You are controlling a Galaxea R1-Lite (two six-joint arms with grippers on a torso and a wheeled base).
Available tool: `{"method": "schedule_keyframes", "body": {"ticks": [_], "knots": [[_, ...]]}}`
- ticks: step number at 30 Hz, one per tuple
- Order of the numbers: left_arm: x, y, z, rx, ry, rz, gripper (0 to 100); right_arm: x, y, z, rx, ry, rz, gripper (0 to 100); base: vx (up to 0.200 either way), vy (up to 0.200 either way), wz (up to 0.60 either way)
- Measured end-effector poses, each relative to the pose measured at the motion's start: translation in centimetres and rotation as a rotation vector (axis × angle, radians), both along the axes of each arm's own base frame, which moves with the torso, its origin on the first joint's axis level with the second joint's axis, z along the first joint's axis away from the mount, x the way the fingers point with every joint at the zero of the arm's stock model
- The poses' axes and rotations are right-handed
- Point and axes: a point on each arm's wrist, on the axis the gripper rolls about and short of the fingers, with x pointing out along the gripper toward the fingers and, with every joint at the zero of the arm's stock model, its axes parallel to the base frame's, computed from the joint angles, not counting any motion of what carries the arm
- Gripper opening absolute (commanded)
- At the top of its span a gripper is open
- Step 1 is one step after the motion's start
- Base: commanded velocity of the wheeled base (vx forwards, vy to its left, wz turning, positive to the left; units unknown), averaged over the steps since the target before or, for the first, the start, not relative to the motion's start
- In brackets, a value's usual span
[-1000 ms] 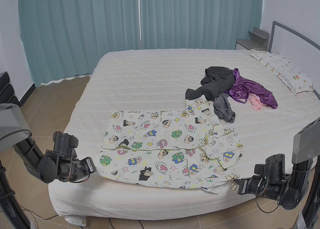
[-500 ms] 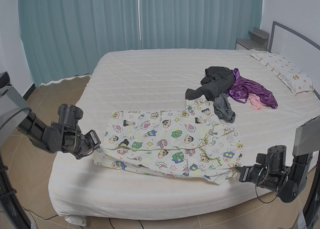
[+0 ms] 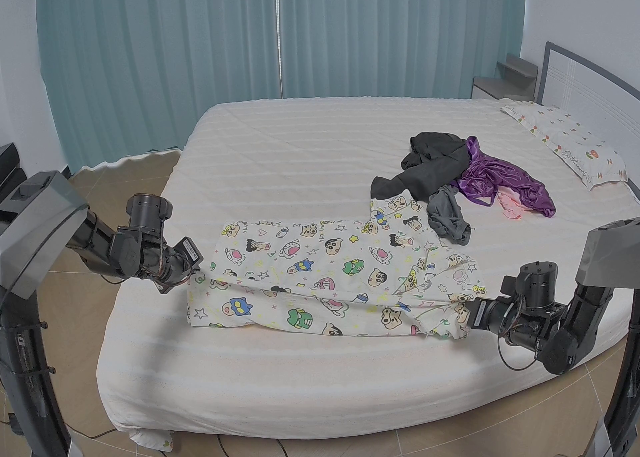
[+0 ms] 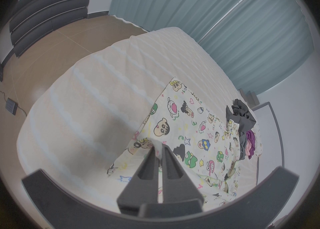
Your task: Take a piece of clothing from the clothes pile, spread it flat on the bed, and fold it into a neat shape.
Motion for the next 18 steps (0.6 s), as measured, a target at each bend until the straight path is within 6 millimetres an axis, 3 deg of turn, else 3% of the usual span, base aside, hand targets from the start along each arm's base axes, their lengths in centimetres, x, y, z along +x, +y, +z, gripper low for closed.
{"method": "schedule_keyframes", "body": {"ticks": [18], "knots": [[4.9, -0.2, -3.4, 0.028, 0.041, 0.026, 0, 4.1, 0.6, -1.1, -0.005, -0.01, -0.025, 0, 0.0, 0.0, 0.0]]}}
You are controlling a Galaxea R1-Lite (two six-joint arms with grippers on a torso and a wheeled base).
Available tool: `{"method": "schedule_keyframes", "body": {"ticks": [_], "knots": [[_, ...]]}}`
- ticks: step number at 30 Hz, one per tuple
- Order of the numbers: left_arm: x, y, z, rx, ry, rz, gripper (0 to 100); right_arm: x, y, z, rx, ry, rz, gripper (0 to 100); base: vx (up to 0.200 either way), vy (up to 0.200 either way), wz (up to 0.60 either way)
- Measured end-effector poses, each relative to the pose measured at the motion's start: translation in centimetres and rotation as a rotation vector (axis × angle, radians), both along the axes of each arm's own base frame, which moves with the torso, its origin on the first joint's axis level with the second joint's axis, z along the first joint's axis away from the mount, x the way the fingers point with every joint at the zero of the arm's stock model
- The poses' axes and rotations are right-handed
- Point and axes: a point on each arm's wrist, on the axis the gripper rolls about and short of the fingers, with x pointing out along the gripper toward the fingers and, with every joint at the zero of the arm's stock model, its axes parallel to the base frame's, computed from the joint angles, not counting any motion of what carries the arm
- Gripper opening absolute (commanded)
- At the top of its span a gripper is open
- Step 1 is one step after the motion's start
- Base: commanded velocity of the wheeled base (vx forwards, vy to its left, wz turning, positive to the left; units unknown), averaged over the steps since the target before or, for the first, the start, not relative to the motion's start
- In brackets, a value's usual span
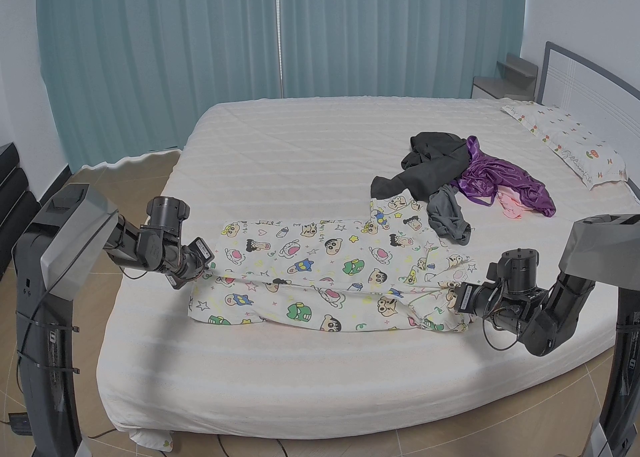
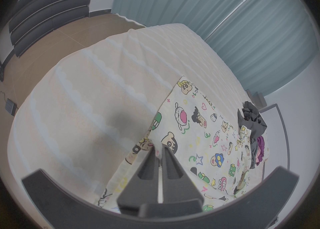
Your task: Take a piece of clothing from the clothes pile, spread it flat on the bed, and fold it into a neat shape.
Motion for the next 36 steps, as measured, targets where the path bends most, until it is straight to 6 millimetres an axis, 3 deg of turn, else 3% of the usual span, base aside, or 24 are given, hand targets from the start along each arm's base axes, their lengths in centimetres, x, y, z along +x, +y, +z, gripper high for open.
{"method": "schedule_keyframes", "body": {"ticks": [5, 6, 7, 18, 26, 32, 36], "knots": [[0.8, -0.1, -0.5, 0.008, 0.028, 0.003, 0, 0.6, -0.2, -0.4, -0.001, -0.001, -0.011, 0, 0.0, 0.0, 0.0], [0.9, -0.2, -0.6, 0.009, 0.035, 0.002, 100, 0.7, -0.3, -0.5, -0.001, 0.001, -0.014, 0, 0.0, 0.0, 0.0], [1.0, -0.3, -0.7, 0.01, 0.046, 0.001, 100, 0.7, -0.3, -0.7, -0.002, 0.004, -0.016, 100, 0.0, 0.0, 0.0], [1.7, -0.5, -1.3, 0.001, 0.051, 0.009, 100, 1.1, -1.4, -1.4, 0.036, 0.025, -0.071, 100, 0.0, 0.0, 0.0], [1.5, 0.7, -0.6, -0.047, 0.05, 0.064, 100, 0.6, -2.1, 0.2, 0.203, 0.021, -0.178, 100, 0.0, 0.0, 0.0], [-0.5, 2.9, 2.2, -0.164, 0.053, 0.075, 100, -1.1, -0.6, 2.0, 0.371, 0.04, -0.229, 100, 0.0, 0.0, 0.0], [-3.0, 4.1, 3.1, -0.234, 0.091, 0.08, 100, -1.9, 0.8, 2.3, 0.432, 0.058, -0.24, 100, 0.0, 0.0, 0.0]]}}
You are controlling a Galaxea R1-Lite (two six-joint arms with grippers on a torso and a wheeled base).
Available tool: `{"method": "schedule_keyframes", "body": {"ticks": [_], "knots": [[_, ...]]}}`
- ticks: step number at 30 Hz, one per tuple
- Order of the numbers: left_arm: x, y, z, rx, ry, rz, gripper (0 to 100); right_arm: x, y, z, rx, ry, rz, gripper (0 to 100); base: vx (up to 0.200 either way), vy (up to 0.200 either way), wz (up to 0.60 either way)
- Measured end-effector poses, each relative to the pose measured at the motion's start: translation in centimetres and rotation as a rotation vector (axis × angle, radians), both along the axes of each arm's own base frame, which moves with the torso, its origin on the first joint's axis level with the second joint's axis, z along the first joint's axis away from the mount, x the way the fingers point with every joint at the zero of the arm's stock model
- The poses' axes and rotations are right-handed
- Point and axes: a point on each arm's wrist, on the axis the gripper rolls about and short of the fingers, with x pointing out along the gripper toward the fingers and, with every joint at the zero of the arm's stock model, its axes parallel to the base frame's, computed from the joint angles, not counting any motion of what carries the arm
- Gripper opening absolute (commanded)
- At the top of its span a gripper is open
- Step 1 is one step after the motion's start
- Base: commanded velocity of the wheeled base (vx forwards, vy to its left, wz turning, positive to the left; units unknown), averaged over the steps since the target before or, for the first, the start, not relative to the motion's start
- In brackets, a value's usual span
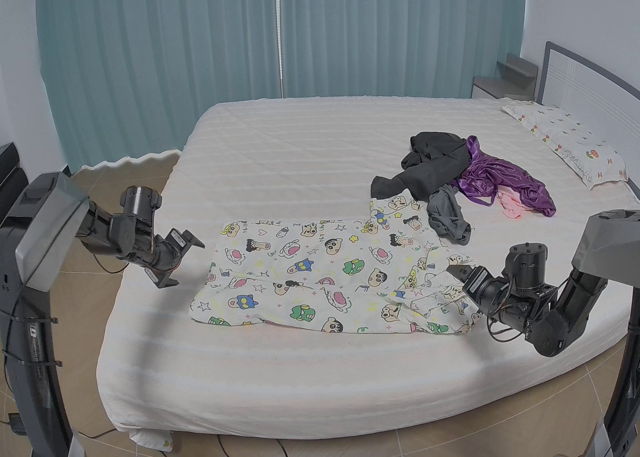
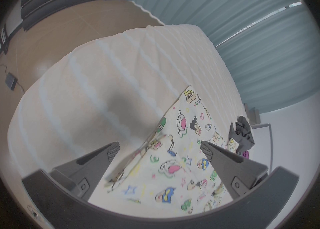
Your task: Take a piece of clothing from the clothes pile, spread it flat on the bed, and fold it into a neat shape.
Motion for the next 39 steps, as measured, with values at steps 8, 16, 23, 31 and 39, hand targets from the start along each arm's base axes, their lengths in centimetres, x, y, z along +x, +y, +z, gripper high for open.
{"method": "schedule_keyframes", "body": {"ticks": [8, 16, 23, 31, 39], "knots": [[-6.1, 1.2, 0.1, -0.117, -0.005, 0.009, 100, -0.1, 2.2, -0.2, 0.088, 0.021, -0.008, 100, 0.0, 0.0, 0.0], [-9.1, 1.3, -0.1, -0.151, -0.138, 0.005, 100, 0.9, 4.0, -1.3, 0.114, 0.036, 0.006, 100, 0.0, 0.0, 0.0], [-10.1, 1.3, -0.5, -0.165, -0.117, 0.009, 100, 2.3, 5.0, -2.9, 0.101, 0.063, 0.0, 100, 0.0, 0.0, 0.0], [-10.2, 1.3, -0.7, -0.166, -0.109, 0.01, 100, 2.6, 4.9, -4.1, 0.043, 0.104, -0.029, 100, 0.0, 0.0, 0.0], [-10.3, 1.3, -0.9, -0.166, -0.103, 0.01, 100, 2.6, 4.4, -4.3, 0.028, 0.119, -0.057, 100, 0.0, 0.0, 0.0]]}}
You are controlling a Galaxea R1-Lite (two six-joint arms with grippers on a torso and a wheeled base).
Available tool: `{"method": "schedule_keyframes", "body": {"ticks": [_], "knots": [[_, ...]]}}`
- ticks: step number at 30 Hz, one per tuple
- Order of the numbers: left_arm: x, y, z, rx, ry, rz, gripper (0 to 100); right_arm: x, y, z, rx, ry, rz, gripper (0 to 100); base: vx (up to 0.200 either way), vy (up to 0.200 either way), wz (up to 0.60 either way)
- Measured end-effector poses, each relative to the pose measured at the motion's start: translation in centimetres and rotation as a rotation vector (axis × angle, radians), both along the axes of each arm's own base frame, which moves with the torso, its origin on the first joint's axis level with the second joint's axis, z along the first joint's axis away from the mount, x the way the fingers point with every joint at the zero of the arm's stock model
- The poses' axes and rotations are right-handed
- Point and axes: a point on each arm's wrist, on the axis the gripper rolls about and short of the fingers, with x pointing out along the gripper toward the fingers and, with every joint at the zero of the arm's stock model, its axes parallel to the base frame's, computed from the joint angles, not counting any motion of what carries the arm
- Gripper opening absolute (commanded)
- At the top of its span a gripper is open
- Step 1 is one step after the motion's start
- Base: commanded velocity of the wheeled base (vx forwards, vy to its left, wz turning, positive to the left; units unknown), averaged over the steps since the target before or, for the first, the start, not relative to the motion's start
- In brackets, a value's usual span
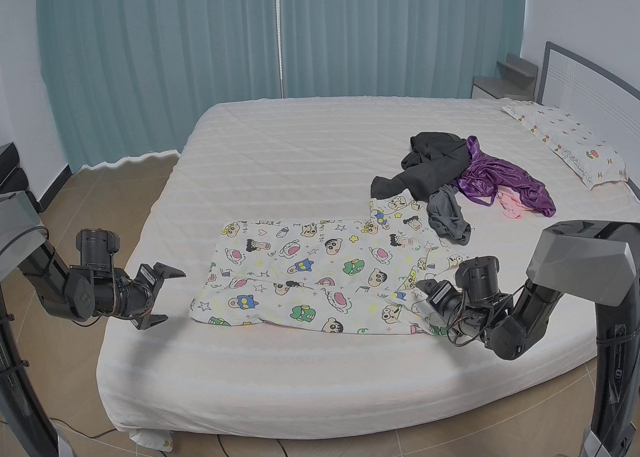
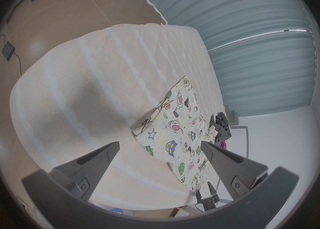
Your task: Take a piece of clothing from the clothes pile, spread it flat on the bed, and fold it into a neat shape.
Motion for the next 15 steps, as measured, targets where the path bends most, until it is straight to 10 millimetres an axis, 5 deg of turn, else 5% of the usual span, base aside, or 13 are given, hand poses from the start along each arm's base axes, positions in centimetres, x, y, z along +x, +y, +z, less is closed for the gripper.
{"method": "schedule_keyframes", "body": {"ticks": [2, 3, 15], "knots": [[-0.02, 0.0, -0.02, 0.0, 0.001, 0.001, 100, 0.22, -0.07, -0.01, -0.007, 0.006, -0.009, 100, 0.0, 0.0, 0.0], [-0.02, 0.0, -0.02, -0.001, 0.001, 0.001, 100, 0.31, -0.09, -0.03, -0.01, 0.011, -0.012, 0, 0.0, 0.0, 0.0], [-0.02, 0.03, -0.02, 0.0, 0.001, 0.002, 100, 0.55, -0.26, 0.14, -0.031, 0.019, -0.046, 0, 0.0, 0.0, 0.0]]}}
